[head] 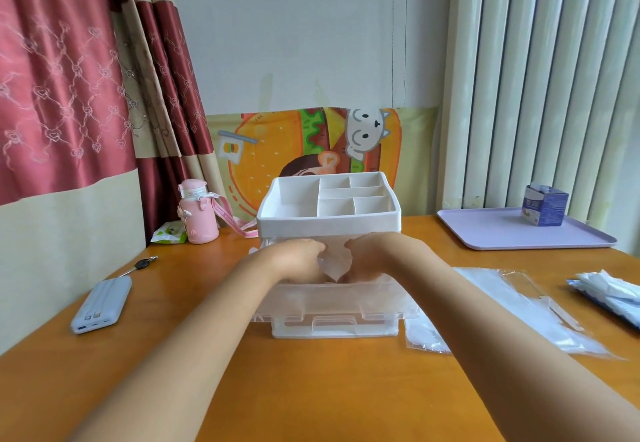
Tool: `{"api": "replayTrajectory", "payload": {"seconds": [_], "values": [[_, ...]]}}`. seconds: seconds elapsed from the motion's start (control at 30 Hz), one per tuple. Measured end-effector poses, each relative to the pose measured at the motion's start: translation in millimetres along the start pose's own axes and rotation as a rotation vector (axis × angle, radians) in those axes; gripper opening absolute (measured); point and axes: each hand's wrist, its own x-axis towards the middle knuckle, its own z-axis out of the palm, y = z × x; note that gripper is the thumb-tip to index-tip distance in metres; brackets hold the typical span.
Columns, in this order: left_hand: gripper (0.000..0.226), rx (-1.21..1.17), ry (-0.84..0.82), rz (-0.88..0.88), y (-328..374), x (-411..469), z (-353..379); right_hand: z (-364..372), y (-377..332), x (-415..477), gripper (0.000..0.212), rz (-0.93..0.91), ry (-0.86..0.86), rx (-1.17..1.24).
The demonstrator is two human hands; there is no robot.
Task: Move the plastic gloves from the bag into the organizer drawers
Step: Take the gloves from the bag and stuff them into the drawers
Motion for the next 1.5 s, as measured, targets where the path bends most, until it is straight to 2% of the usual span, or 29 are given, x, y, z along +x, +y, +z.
{"api": "replayTrajectory", "payload": {"seconds": [0.13,0.3,0.43,0.47,0.6,0.8,0.9,1.0,1.07,1.27,1.4,1.5], "values": [[0.053,0.007,-0.046,-0.017,-0.5,-0.3,-0.7,0.9,-2.1,7.0,0.05,0.021,-0.042,-0.134],[0.065,-0.048,-0.006,-0.011,2.4,-2.8,-2.1,0.6,-7.2,4.3,0.049,0.003,0.024,-0.172],[0.039,-0.1,-0.042,0.02,2.1,-6.0,-3.4,3.9,-5.0,6.2,0.06,-0.018,-0.018,-0.078],[0.04,-0.097,-0.045,0.023,1.6,-8.5,-5.1,3.8,-4.2,6.5,0.063,-0.024,-0.032,-0.078],[0.066,-0.133,-0.004,-0.021,1.2,-28.8,-16.9,0.7,-3.0,8.6,0.061,-0.01,-0.074,-0.142],[0.063,-0.073,0.164,-0.105,0.7,-64.7,-13.0,-2.0,-3.5,3.7,0.053,-0.023,-0.062,-0.198],[0.075,-0.069,0.098,-0.109,4.5,-71.1,-6.5,-4.2,-4.6,-2.9,0.049,-0.046,-0.033,-0.199],[0.092,-0.01,-0.032,-0.094,7.4,-71.4,-2.7,-7.4,-3.5,-10.4,0.053,-0.068,0.021,-0.168],[0.094,-0.013,-0.053,-0.082,9.1,-70.3,-1.7,-11.2,-0.4,-16.8,0.055,-0.075,0.062,-0.105],[0.1,0.008,-0.118,-0.066,9.2,-60.1,-9.1,-16.9,14.9,-43.7,0.043,-0.104,0.061,-0.02],[0.091,-0.033,-0.135,-0.025,6.1,-53.8,-14.7,-16.7,20.5,-49.1,0.04,-0.151,0.092,0.073],[0.086,-0.104,-0.078,-0.025,4.5,-55.5,-16.5,-18.1,30.2,-52.4,0.032,-0.216,0.262,0.188]]}}
